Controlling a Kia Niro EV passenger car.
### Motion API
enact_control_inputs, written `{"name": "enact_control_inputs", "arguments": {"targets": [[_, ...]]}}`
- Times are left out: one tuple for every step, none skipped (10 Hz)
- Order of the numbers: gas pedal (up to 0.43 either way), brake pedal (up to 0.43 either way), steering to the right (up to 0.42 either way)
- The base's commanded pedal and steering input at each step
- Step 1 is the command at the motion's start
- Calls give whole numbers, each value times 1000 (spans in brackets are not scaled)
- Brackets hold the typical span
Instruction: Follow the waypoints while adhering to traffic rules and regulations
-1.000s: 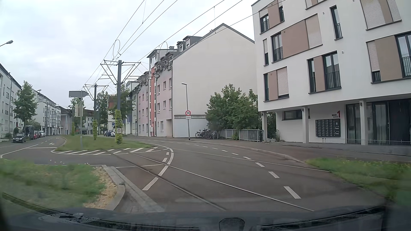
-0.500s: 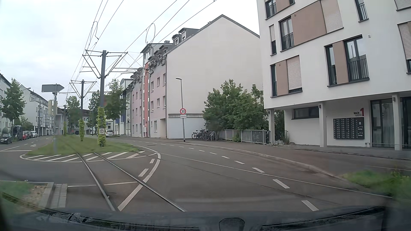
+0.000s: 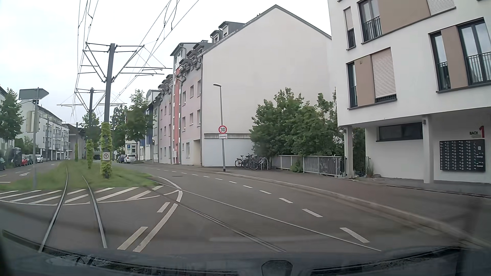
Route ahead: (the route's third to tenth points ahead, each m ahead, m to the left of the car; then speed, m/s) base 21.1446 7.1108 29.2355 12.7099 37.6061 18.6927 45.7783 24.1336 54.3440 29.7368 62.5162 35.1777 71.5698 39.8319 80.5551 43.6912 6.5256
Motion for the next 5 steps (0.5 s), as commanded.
{"name": "enact_control_inputs", "arguments": {"targets": [[87, 0, -67], [87, 0, -67], [87, 0, -67], [87, 0, -70], [87, 0, -72]]}}
